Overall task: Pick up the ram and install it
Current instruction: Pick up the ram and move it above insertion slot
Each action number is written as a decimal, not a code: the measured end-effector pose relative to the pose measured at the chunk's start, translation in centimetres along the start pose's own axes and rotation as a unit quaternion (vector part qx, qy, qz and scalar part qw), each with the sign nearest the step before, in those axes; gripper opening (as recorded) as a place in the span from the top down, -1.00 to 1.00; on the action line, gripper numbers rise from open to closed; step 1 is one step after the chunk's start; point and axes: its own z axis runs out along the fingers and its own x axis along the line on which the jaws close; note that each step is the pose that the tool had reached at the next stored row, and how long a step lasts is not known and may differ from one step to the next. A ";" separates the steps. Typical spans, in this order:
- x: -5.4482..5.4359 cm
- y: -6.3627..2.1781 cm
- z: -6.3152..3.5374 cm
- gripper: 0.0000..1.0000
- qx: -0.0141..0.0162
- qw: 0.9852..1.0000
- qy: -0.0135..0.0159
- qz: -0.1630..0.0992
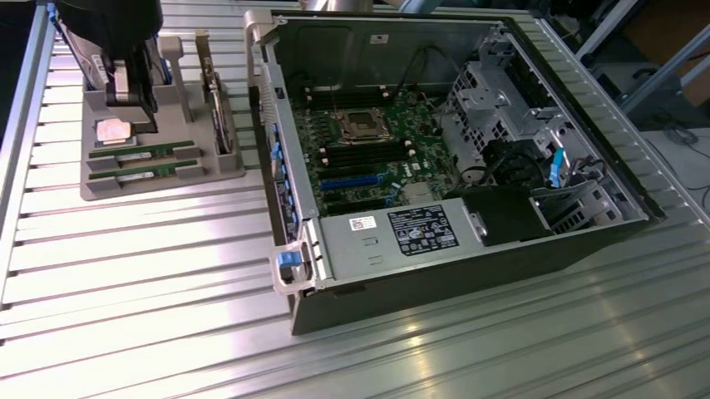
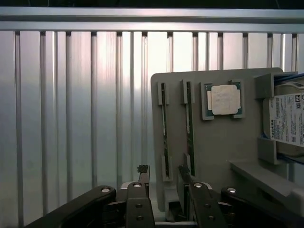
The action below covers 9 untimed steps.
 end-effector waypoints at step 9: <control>0.0 -0.28 1.24 0.27 0.000 1.000 0.000 0.000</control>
